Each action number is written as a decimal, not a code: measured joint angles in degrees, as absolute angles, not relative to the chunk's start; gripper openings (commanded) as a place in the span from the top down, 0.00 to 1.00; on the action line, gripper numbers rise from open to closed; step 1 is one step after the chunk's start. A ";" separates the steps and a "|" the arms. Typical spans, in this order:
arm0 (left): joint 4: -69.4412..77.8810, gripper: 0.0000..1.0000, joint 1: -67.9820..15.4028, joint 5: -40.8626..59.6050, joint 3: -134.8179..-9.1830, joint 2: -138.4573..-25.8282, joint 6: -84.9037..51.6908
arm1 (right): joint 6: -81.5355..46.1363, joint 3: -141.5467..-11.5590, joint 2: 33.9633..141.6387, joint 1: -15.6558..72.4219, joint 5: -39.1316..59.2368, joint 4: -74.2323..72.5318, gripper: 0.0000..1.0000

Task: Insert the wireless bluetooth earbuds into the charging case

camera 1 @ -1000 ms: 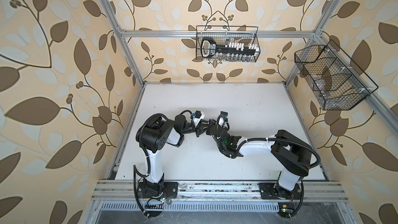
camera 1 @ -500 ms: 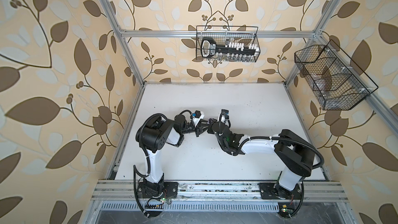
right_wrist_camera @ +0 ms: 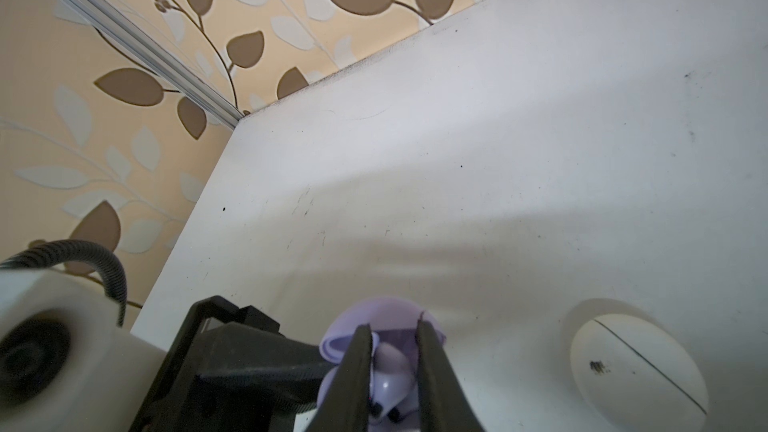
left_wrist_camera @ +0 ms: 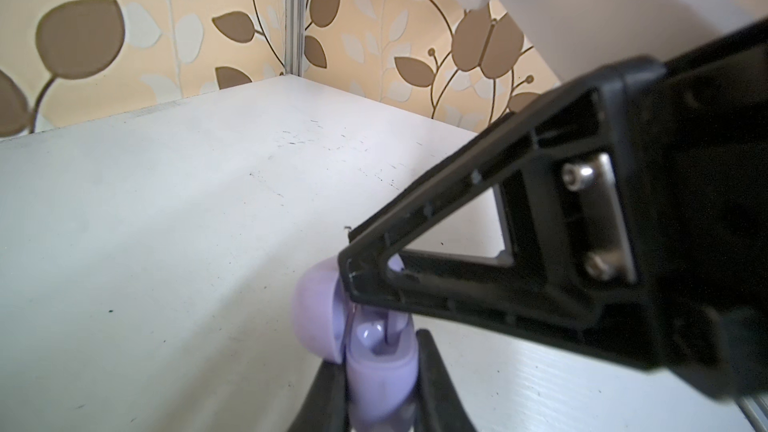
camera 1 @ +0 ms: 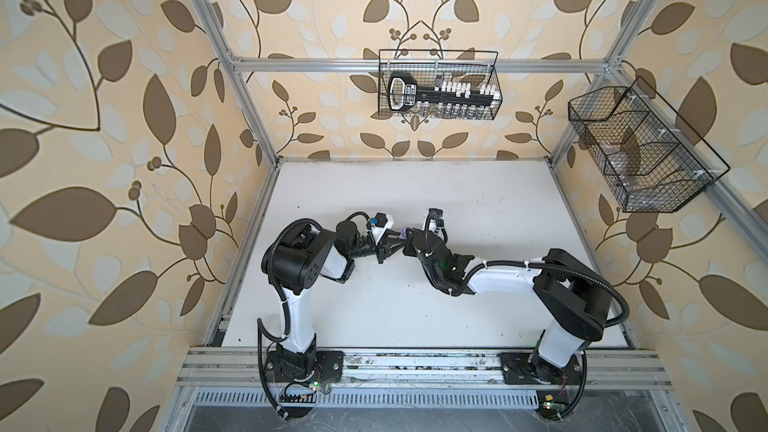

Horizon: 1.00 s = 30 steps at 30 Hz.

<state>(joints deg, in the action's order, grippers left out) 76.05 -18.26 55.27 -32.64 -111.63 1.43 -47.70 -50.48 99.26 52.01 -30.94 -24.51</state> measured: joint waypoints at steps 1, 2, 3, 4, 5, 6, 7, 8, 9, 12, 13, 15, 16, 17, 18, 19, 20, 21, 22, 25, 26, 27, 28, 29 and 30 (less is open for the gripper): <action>76.05 0.85 -18.26 55.27 -32.64 -111.63 1.43 | -47.64 -50.52 99.29 51.99 -30.79 -24.47 0.79; 76.05 0.84 -18.26 55.27 -32.64 -111.63 1.43 | -47.48 -50.59 99.29 51.99 -30.72 -24.38 0.79; 76.05 0.85 -18.26 55.27 -32.64 -111.63 1.43 | -47.42 -50.68 99.29 51.96 -30.61 -24.32 0.79; 76.05 0.85 -18.26 55.27 -32.64 -111.63 1.43 | -47.27 -50.76 99.29 51.94 -30.48 -24.14 0.79; 76.05 0.85 -18.26 55.27 -32.64 -111.63 1.43 | -47.22 -50.83 99.29 51.94 -30.37 -24.08 0.79; 76.05 0.85 -18.26 55.27 -32.64 -111.63 1.43 | -47.09 -50.98 99.29 51.94 -30.17 -23.94 0.79; 76.05 0.84 -18.26 55.27 -32.64 -111.63 1.43 | -47.00 -51.18 99.29 51.94 -29.95 -23.77 0.79; 76.05 0.85 -18.26 55.24 -32.64 -111.63 1.43 | -46.87 -51.40 99.29 51.94 -29.69 -23.64 0.79; 76.07 0.84 -18.26 55.24 -32.64 -111.63 1.43 | -46.81 -51.64 99.29 51.94 -29.47 -23.55 0.79; 76.09 0.84 -18.26 55.22 -32.64 -111.63 1.43 | -46.57 -51.81 99.29 51.94 -29.08 -23.20 0.79; 76.07 0.84 -18.26 55.24 -32.64 -111.63 1.43 | -46.44 -51.83 99.29 51.94 -29.04 -23.09 0.79; 76.09 0.84 -18.26 55.22 -32.64 -111.63 1.43 | -46.37 -52.01 99.29 51.94 -28.97 -22.81 0.79; 76.09 0.84 -18.26 55.22 -32.64 -111.63 1.43 | -46.37 -52.12 99.29 51.94 -28.95 -22.57 0.79; 76.09 0.84 -18.26 55.22 -32.64 -111.63 1.43 | -46.37 -52.18 99.29 51.94 -28.93 -22.44 0.80; 76.09 0.84 -18.26 55.24 -32.64 -111.63 1.43 | -46.39 -52.23 99.29 51.94 -28.93 -22.33 0.79; 76.07 0.84 -18.26 55.22 -32.64 -111.63 1.43 | -46.39 -52.31 99.29 51.94 -28.93 -22.13 0.80; 76.07 0.84 -18.26 55.24 -32.64 -111.63 1.43 | -46.39 -52.38 99.29 51.94 -28.93 -22.00 0.79; 76.07 0.84 -18.26 55.22 -32.64 -111.63 1.41 | -46.39 -52.42 99.29 51.94 -28.93 -21.89 0.79; 76.07 0.84 -18.26 55.22 -32.64 -111.63 1.41 | -46.41 -52.47 99.29 51.94 -28.93 -21.74 0.80; 76.03 0.84 -18.26 55.24 -32.64 -111.63 1.43 | -46.41 -52.56 99.29 51.94 -28.97 -21.32 0.80; 75.96 0.84 -18.26 55.24 -32.64 -111.63 1.41 | -46.41 -52.62 99.29 51.96 -29.02 -21.06 0.80; 75.90 0.84 -18.26 55.24 -32.64 -111.63 1.41 | -46.44 -52.64 99.29 51.96 -29.12 -20.91 0.80; 75.75 0.84 -18.26 55.27 -32.64 -111.63 1.43 | -46.44 -52.64 99.26 51.96 -29.17 -20.71 0.80; 75.57 0.84 -18.26 55.29 -32.64 -111.63 1.41 | -46.44 -52.64 99.26 51.96 -29.21 -20.53 0.80; 75.37 0.84 -18.28 55.29 -32.64 -111.63 1.43 | -46.44 -52.64 99.26 51.96 -29.30 -20.32 0.79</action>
